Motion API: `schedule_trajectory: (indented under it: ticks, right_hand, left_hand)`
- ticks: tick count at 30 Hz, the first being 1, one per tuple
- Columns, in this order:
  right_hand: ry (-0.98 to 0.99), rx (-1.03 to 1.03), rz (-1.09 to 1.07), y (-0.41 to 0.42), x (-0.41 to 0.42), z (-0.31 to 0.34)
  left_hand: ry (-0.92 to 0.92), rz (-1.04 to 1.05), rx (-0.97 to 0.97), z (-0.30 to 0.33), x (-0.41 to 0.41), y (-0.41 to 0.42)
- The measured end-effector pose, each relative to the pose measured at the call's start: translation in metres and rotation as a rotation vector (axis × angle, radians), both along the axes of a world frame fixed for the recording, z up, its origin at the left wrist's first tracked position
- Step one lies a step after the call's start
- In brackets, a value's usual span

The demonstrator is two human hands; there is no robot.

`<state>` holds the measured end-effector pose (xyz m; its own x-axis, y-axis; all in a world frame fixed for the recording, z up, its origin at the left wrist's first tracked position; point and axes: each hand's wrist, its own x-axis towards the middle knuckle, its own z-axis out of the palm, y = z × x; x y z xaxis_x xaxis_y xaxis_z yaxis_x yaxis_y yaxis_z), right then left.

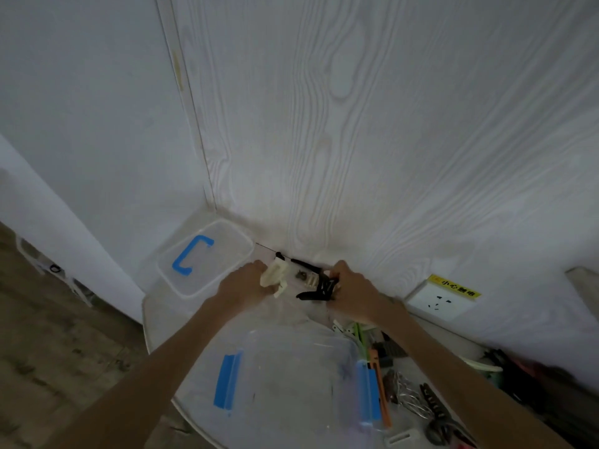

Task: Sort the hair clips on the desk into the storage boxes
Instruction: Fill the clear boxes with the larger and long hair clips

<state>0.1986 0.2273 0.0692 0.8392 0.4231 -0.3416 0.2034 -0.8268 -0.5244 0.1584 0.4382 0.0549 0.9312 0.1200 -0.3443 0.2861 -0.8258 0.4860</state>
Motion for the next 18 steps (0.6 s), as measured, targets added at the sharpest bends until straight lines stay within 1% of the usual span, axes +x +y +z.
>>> schedule_trajectory:
  ticks: [1, 3, 4, 5, 6, 8, 10, 11, 14, 16, 18]
  right_hand:
    - [0.029, 0.05, -0.022, -0.004, -0.003, 0.007]
    - [0.102, 0.178, -0.079, -0.011, -0.013, 0.023]
    - [0.147, 0.252, -0.111, -0.015, -0.017, 0.031]
    - [0.203, 0.322, -0.136, -0.018, -0.024, 0.041]
    - [0.258, 0.381, -0.152, -0.021, -0.03, 0.049]
    - [0.371, 0.461, -0.175, -0.026, -0.043, 0.064]
    - [0.413, 0.437, -0.134, -0.03, -0.06, 0.074]
    - [0.418, 0.377, -0.091, -0.03, -0.068, 0.076]
    - [0.436, 0.086, 0.043, -0.025, -0.095, 0.066]
    - [0.365, -0.079, 0.068, -0.017, -0.109, 0.046]
    - [0.27, -0.189, 0.051, -0.008, -0.118, 0.027]
  left_hand:
    - [0.011, 0.07, -0.122, 0.008, -0.006, 0.002]
    - [0.063, 0.201, -0.438, 0.027, -0.021, 0.007]
    - [0.078, 0.22, -0.571, 0.036, -0.029, 0.01]
    - [0.08, 0.183, -0.624, 0.045, -0.041, 0.01]
    - [0.075, 0.113, -0.615, 0.053, -0.052, 0.01]
    - [0.056, -0.039, -0.511, 0.064, -0.077, 0.007]
    - [0.025, -0.132, -0.375, 0.072, -0.1, 0.002]
    - [0.0, -0.18, -0.274, 0.073, -0.11, -0.001]
    - [-0.121, -0.353, 0.21, 0.059, -0.129, -0.012]
    - [-0.25, -0.407, 0.391, 0.04, -0.135, -0.019]
    - [-0.373, -0.423, 0.512, 0.018, -0.137, -0.021]
